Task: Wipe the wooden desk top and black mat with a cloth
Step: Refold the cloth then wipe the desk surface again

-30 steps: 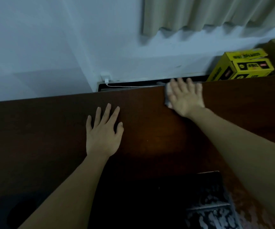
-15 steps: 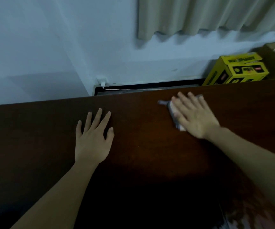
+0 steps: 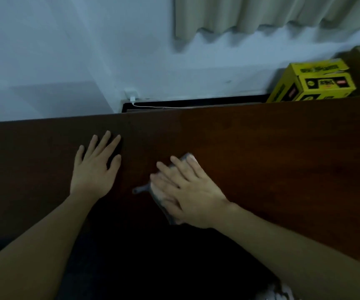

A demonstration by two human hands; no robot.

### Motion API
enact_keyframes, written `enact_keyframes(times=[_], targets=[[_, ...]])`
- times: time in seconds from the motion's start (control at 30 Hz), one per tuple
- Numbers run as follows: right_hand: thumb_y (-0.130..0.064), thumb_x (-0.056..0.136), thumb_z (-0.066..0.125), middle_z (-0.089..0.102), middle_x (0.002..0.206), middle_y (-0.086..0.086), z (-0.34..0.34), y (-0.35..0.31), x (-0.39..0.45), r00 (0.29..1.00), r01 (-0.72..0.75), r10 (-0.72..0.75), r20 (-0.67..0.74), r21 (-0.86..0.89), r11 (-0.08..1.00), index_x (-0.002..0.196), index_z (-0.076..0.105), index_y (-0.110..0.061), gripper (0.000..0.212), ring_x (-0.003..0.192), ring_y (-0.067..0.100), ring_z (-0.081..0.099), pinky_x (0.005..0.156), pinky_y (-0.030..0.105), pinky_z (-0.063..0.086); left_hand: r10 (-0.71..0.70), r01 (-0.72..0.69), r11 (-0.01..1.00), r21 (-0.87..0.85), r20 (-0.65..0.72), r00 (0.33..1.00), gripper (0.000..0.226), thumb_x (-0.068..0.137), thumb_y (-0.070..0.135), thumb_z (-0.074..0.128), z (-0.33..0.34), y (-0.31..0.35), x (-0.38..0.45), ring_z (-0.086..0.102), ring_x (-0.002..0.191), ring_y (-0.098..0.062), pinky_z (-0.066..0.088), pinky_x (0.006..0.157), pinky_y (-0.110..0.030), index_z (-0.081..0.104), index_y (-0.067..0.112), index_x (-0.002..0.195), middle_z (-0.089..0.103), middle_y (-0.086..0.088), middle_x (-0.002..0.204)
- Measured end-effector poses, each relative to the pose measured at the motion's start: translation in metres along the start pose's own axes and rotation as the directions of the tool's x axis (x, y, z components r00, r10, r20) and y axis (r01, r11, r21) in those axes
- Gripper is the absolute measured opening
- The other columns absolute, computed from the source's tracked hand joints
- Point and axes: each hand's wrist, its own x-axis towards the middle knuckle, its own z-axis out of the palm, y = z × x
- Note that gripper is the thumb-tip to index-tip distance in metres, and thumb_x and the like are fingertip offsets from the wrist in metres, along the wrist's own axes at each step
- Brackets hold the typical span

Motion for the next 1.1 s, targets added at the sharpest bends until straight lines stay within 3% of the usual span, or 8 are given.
enact_keyframes(times=[0.1, 0.27, 0.4, 0.63, 0.73, 0.8, 0.93, 1.1], targets=[[-0.058, 0.102, 0.017, -0.004, 0.170, -0.007, 0.009, 0.047, -0.025, 0.999, 0.000, 0.000, -0.033, -0.011, 1.000, 0.161, -0.001, -0.039, 0.064, 0.156, 0.027, -0.010, 0.124, 0.055, -0.006, 0.009, -0.009, 1.000, -0.007, -0.009, 1.000, 0.062, 0.098, 0.062, 0.011, -0.001, 0.001, -0.002, -0.004, 0.154, -0.012, -0.001, 0.125, -0.045, 0.014, 0.044, 0.158, 0.004, 0.015, 0.167], [-0.060, 0.098, 0.002, -0.010, 0.170, -0.006, -0.009, 0.142, -0.003, 0.920, -0.378, 0.373, -0.119, -0.015, 0.926, 0.158, -0.012, -0.040, 0.065, 0.156, 0.026, -0.013, 0.124, 0.051, -0.007, 0.007, -0.006, 1.000, 0.002, -0.019, 1.000, 0.056, 0.103, 0.057, 0.017, 0.000, 0.002, 0.000, -0.004, 0.154, -0.011, -0.001, 0.125, -0.044, 0.015, 0.044, 0.158, 0.005, 0.015, 0.167], [-0.054, 0.104, 0.009, -0.011, 0.170, -0.001, -0.022, 0.141, 0.051, 0.829, -0.537, 0.542, -0.140, 0.078, 0.840, 0.161, -0.008, -0.034, 0.063, 0.155, 0.033, -0.013, 0.122, 0.058, -0.008, -0.010, 0.010, 1.000, -0.012, -0.029, 1.000, 0.051, 0.107, 0.049, 0.024, 0.001, 0.002, -0.001, -0.004, 0.154, -0.010, -0.001, 0.126, -0.043, 0.017, 0.043, 0.158, 0.006, 0.016, 0.167], [-0.050, 0.100, 0.003, -0.012, 0.170, -0.002, -0.010, 0.025, 0.035, 0.983, -0.172, 0.171, -0.061, -0.019, 0.985, 0.160, -0.013, -0.031, 0.064, 0.154, 0.035, -0.015, 0.119, 0.063, -0.008, -0.008, 0.008, 1.000, -0.013, -0.016, 1.000, 0.057, 0.102, 0.057, 0.015, 0.001, -0.001, -0.002, -0.004, 0.154, -0.008, -0.001, 0.125, -0.042, 0.016, 0.045, 0.157, 0.006, 0.018, 0.167], [-0.057, 0.104, 0.011, -0.017, 0.168, -0.007, -0.004, 0.017, 0.000, 0.998, 0.059, -0.059, 0.025, 0.013, 0.998, 0.159, -0.013, -0.037, 0.062, 0.153, 0.026, -0.023, 0.122, 0.055, -0.013, -0.010, 0.010, 1.000, -0.011, -0.013, 1.000, 0.058, 0.100, 0.058, 0.014, 0.001, 0.001, -0.002, -0.004, 0.154, -0.009, -0.001, 0.125, -0.042, 0.016, 0.045, 0.157, 0.005, 0.018, 0.166], [-0.059, 0.104, 0.013, -0.019, 0.166, -0.011, 0.000, 0.035, -0.016, 0.993, 0.112, -0.112, 0.023, 0.007, 0.994, 0.158, -0.012, -0.040, 0.063, 0.152, 0.022, -0.025, 0.122, 0.050, -0.016, -0.007, 0.006, 1.000, -0.010, -0.015, 1.000, 0.056, 0.103, 0.057, 0.016, 0.000, 0.002, -0.002, -0.005, 0.154, -0.009, -0.001, 0.125, -0.042, 0.016, 0.045, 0.157, 0.005, 0.018, 0.166], [-0.062, 0.099, 0.017, -0.002, 0.169, -0.011, 0.001, 0.097, -0.017, 0.993, -0.102, 0.099, -0.066, -0.038, 0.994, 0.159, -0.004, -0.042, 0.066, 0.156, 0.025, -0.007, 0.124, 0.050, -0.007, -0.016, 0.016, 1.000, -0.010, -0.012, 1.000, 0.052, 0.106, 0.051, 0.022, 0.000, 0.001, -0.001, -0.007, 0.153, -0.008, -0.003, 0.125, -0.041, 0.015, 0.045, 0.157, 0.003, 0.017, 0.167], [-0.059, 0.101, 0.004, -0.011, 0.170, -0.007, -0.018, 0.133, 0.037, 0.884, -0.449, 0.449, -0.128, 0.034, 0.893, 0.160, -0.010, -0.040, 0.063, 0.155, 0.027, -0.014, 0.124, 0.053, -0.009, 0.006, -0.006, 1.000, -0.011, -0.011, 1.000, 0.053, 0.106, 0.052, 0.021, 0.001, 0.000, 0.000, -0.007, 0.154, -0.010, -0.002, 0.125, -0.044, 0.013, 0.045, 0.157, 0.002, 0.017, 0.167]])
